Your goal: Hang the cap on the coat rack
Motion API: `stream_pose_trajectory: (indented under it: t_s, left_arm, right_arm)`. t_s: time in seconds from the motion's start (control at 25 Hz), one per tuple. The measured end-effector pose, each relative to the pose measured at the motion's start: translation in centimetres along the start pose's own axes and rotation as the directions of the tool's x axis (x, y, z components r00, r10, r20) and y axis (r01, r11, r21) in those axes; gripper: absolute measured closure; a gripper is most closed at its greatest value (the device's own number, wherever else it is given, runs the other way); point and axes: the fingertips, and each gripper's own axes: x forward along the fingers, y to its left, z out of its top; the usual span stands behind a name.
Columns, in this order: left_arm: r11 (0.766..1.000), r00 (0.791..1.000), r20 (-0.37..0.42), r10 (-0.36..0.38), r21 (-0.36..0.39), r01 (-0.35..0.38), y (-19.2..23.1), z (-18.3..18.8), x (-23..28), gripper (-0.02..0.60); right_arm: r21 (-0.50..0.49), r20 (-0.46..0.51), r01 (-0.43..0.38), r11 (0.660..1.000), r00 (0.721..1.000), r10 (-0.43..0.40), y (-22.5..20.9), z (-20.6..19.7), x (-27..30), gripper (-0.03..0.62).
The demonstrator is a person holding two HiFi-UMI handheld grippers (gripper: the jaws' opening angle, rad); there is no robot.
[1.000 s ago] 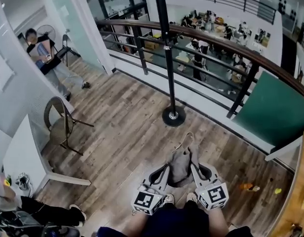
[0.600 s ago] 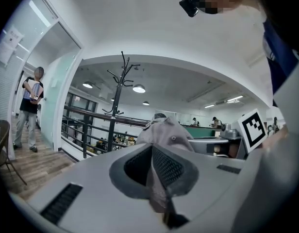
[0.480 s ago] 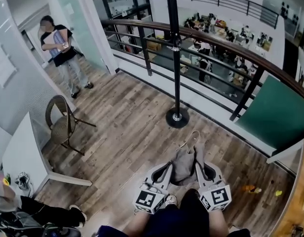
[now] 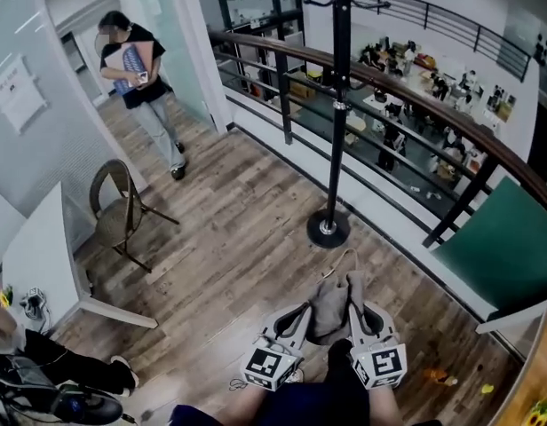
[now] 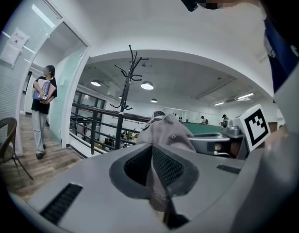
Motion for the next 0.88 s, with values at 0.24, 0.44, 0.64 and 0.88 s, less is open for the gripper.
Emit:
stream_pose_trajectory:
  t_s: [0.24, 0.44, 0.64, 0.88]
  left_arm:
    - [0.998, 0.998, 0.015, 0.069, 0.002, -0.069, 1.4, 2.2, 7.1, 0.574]
    - [0.995, 0.995, 0.022, 0.099, 0.012, -0.100, 1.5, 3.3, 12.2, 0.574]
    - [0.991, 0.991, 0.016, 0.135, 0.002, -0.136, 1.1, 3.4, 16.5, 0.574]
    - [0.990, 0.990, 0.015, 0.140, 0.009, -0.140, -0.4, 3.2, 20.7, 0.574]
  right_arm:
    - [-0.011, 0.003, -0.077, 0.997, 0.997, 0.077, -6.1, 1.8, 4.6, 0.556]
    - [-0.021, 0.008, -0.109, 0.994, 0.994, 0.110, -11.1, 2.8, 7.3, 0.556]
    - [-0.049, 0.001, -0.153, 0.987, 0.988, 0.153, -15.0, 3.1, 8.8, 0.556]
    - [-0.043, -0.007, -0.161, 0.986, 0.987, 0.161, -19.6, 2.6, 9.3, 0.556]
